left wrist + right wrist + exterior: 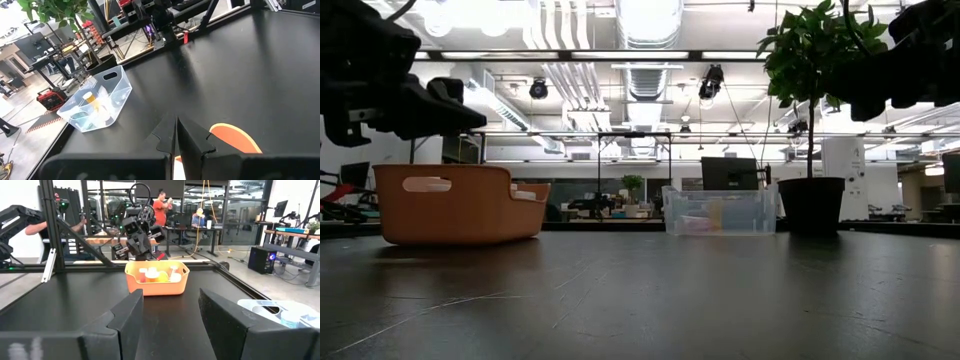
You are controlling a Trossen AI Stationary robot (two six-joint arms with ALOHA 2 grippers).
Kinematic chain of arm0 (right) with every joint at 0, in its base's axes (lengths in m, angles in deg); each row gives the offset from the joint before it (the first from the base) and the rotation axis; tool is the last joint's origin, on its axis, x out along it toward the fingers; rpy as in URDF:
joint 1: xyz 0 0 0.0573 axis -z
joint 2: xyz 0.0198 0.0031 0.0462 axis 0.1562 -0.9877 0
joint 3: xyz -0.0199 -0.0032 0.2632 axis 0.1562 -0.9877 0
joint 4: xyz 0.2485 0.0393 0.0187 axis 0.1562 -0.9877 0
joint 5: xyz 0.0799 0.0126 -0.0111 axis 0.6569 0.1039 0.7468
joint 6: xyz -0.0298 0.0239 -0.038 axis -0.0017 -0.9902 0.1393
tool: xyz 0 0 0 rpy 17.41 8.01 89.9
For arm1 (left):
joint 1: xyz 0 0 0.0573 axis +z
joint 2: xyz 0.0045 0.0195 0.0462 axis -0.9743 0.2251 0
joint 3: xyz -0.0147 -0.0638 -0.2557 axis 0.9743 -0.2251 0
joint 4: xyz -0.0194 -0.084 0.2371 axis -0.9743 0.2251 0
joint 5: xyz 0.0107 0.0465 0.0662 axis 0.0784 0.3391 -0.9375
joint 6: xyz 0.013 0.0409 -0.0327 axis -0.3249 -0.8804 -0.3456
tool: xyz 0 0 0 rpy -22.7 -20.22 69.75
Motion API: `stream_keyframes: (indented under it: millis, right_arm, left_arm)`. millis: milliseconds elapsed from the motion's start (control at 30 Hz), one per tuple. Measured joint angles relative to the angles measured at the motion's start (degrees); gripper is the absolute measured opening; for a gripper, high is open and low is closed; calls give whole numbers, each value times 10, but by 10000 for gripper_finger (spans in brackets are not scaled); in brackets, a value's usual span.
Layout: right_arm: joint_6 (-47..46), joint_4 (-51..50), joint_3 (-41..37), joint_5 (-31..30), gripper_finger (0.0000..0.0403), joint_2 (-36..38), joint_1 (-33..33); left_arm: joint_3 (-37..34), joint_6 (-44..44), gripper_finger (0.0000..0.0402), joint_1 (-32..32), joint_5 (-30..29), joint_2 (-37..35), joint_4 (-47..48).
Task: Pick and place medicine bottles into bin by pill shape (circle, oval)
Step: Return to Home Position
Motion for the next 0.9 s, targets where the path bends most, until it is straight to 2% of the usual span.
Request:
stream_keyframes:
  millis: [900]
  right_arm:
    - [0,0,0,0,187,0,0]
  left_arm:
    - [0,0,1,0,0,53,0]
